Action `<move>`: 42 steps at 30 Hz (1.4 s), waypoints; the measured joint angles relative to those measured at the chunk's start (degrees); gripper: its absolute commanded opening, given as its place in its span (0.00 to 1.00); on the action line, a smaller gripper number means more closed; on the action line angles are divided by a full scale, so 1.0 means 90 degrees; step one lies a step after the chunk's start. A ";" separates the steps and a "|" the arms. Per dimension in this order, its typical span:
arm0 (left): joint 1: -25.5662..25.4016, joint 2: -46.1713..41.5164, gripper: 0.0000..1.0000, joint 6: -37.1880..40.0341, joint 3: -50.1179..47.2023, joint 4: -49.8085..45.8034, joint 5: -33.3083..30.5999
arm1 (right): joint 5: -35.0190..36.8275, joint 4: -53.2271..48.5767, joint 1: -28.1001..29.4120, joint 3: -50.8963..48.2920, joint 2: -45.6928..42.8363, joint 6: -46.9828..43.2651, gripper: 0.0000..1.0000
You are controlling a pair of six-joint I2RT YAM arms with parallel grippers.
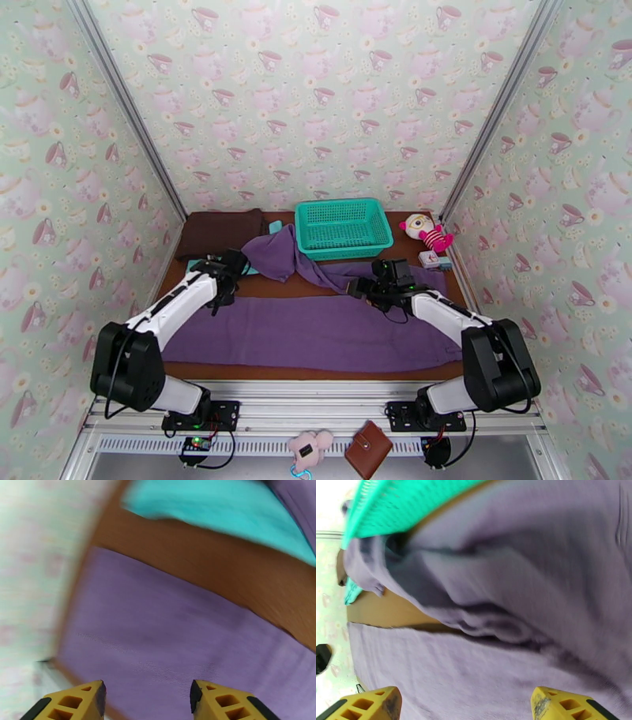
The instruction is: Fold and stack the trousers
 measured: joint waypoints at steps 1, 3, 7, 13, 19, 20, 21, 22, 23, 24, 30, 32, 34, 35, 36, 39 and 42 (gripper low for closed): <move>0.0015 0.0223 0.60 0.0080 -0.0007 0.0214 0.0318 | 0.0058 0.0056 0.0080 -0.0104 0.0068 0.0102 0.89; 0.0017 0.0828 0.60 0.0284 0.0260 0.0753 0.0862 | 0.0187 0.0131 0.0260 -0.0357 0.0194 0.0299 0.89; 0.0010 0.1688 0.61 0.0576 0.1370 0.1467 0.1406 | 0.0597 0.0296 0.0636 -0.0408 0.0138 0.0687 0.89; -0.0002 0.2708 0.58 0.0782 0.3223 0.2038 0.1938 | 0.1253 0.0583 0.1156 -0.0661 -0.0056 0.1350 0.90; -0.0347 0.3133 0.54 0.0784 0.3332 0.2166 0.2358 | 0.1955 -0.0430 0.1501 -0.0777 -0.0680 0.1746 0.91; -0.0483 0.3123 0.54 0.0775 0.3194 0.2159 0.2378 | 0.2103 -0.0794 0.1535 -0.0707 -0.0765 0.1722 0.92; -0.0612 0.3121 0.54 0.0770 0.3089 0.2159 0.2378 | 0.2256 -0.1137 0.1542 -0.0580 -0.0823 0.1690 0.93; -0.0775 0.3121 0.54 0.0765 0.2980 0.2130 0.2375 | 0.2433 -0.1489 0.1535 -0.0376 -0.0855 0.1608 0.93; -0.0940 0.3123 0.54 0.0753 0.2897 0.2074 0.2334 | 0.2579 -0.1761 0.1520 -0.0124 -0.0867 0.1515 0.93; -0.1073 0.3123 0.54 0.0746 0.2849 0.2025 0.2278 | 0.2691 -0.1953 0.1484 0.0138 -0.0867 0.1409 0.93; -0.1489 0.3441 0.50 0.0646 0.3014 0.1834 0.1778 | 0.2895 -0.2159 0.1139 0.1343 -0.0862 0.0801 0.94; -0.1472 0.3604 0.43 0.0627 0.3041 0.1819 0.1535 | 0.2885 -0.2130 0.1035 0.1435 -0.0862 0.0656 0.94; -0.1474 0.3609 0.27 0.0614 0.3104 0.1812 0.1324 | 0.2849 -0.2142 0.0945 0.1435 -0.0862 0.0566 0.94; -0.1474 0.3623 0.14 0.0590 0.3104 0.1814 0.1209 | 0.2815 -0.2144 0.0891 0.1435 -0.0862 0.0534 0.94; -0.1467 0.3636 0.05 0.0554 0.3101 0.1800 0.1134 | 0.2778 -0.2144 0.0845 0.1435 -0.0865 0.0498 0.94; -0.1455 0.3606 0.00 0.0534 0.3053 0.1834 0.0937 | 0.2718 -0.2130 0.0697 0.1406 -0.0869 0.0401 0.93; -0.1445 0.3339 0.00 0.0466 0.2647 0.1916 0.0670 | 0.2676 -0.2130 0.0532 0.1326 -0.0869 0.0316 0.94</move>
